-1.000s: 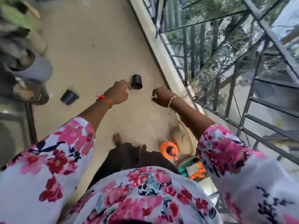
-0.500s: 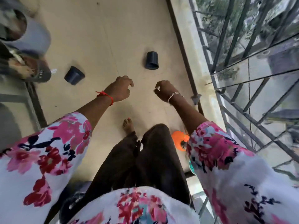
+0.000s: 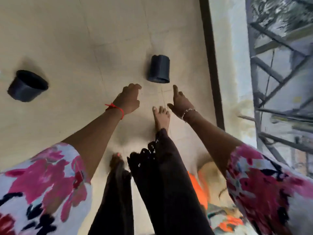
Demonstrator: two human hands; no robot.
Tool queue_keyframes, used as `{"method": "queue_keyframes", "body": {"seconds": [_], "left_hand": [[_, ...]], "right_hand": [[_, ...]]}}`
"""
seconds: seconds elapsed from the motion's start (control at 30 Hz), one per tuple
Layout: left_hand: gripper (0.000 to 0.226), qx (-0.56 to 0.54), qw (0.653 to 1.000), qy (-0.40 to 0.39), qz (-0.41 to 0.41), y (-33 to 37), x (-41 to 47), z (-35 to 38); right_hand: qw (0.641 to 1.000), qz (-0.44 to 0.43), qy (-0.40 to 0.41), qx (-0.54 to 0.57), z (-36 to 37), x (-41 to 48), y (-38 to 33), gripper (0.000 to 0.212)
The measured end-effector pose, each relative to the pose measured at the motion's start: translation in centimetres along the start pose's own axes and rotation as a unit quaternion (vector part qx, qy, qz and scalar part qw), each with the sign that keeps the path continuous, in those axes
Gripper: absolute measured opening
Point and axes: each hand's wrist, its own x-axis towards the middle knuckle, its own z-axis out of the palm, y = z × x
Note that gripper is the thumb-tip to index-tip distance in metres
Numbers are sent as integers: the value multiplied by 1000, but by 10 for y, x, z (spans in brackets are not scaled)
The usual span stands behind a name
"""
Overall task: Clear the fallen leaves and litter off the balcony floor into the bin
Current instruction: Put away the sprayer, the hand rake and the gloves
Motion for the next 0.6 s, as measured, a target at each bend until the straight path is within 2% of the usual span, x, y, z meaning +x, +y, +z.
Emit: {"method": "queue_keyframes", "body": {"seconds": [0.1, 0.13, 0.27, 0.4, 0.43, 0.5, 0.53, 0.6], "left_hand": [[59, 3, 1000, 8, -16, -12, 80, 23], [61, 5, 1000, 0, -19, -14, 99, 31], [69, -2, 1000, -7, -29, -26, 158, 64], [74, -27, 999, -9, -24, -41, 175, 85], [74, -29, 999, -6, -22, -45, 173, 86], [74, -42, 999, 4, -23, -52, 162, 84], [74, -63, 997, 14, -31, -55, 153, 80], [70, -127, 990, 42, -47, -62, 132, 70]], "right_hand": [[996, 6, -87, -10, 6, 44, -1, 46], [995, -16, -99, -8, 7, 48, -9, 43], [994, -60, -86, -2, 46, 101, 10, 42], [996, -76, -42, -4, 64, 121, 12, 44], [996, -78, -23, 21, 62, 120, 7, 44], [997, -24, -12, 71, 47, 119, -10, 39], [992, 8, 6, 124, 36, 122, -22, 31], [982, 12, 62, 177, 20, 135, -40, 25]]}}
